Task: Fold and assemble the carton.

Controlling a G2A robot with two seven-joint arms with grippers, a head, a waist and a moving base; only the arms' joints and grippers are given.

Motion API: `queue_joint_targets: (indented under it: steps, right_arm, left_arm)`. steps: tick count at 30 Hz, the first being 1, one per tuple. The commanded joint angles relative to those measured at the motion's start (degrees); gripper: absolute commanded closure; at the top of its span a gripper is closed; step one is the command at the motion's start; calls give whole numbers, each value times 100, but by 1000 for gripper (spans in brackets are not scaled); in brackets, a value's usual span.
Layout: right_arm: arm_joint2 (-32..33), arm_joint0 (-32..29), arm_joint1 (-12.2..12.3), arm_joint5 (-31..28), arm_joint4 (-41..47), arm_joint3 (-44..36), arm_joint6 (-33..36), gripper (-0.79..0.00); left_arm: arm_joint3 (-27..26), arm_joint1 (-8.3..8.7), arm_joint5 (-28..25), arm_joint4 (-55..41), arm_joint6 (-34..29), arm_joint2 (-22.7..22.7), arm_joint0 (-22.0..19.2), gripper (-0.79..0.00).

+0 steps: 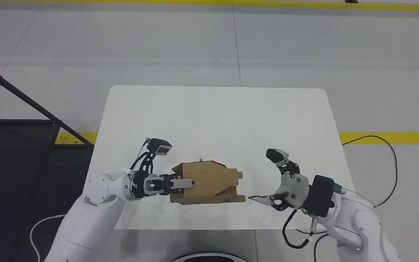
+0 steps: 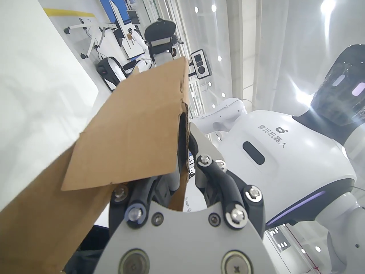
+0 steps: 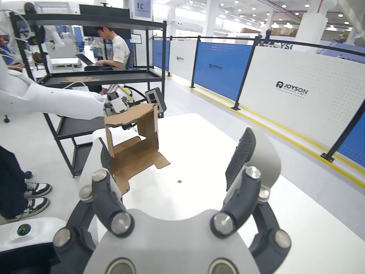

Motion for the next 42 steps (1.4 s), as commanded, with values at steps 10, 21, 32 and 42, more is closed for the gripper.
queue_joint_targets:
  steps: [10, 21, 32, 42]
  right_arm:
    - [73, 6, 22, 134, -262, -48, 356, -785]
    - [-295, 177, 1, 554, -424, -112, 546, -785]
    - [-625, 490, 27, -375, 297, 95, 458, -785]
    - [-908, 620, 153, -488, 1226, 177, 1192, -785]
  left_arm:
    - [-17, 12, 53, -31, -51, -27, -16, 0]
    - [-145, 17, 208, 259, 259, -13, 107, 0]
    - [-179, 24, 115, 536, 396, -9, 140, 0]
    - [-214, 22, -119, 631, 680, -79, 180, 0]
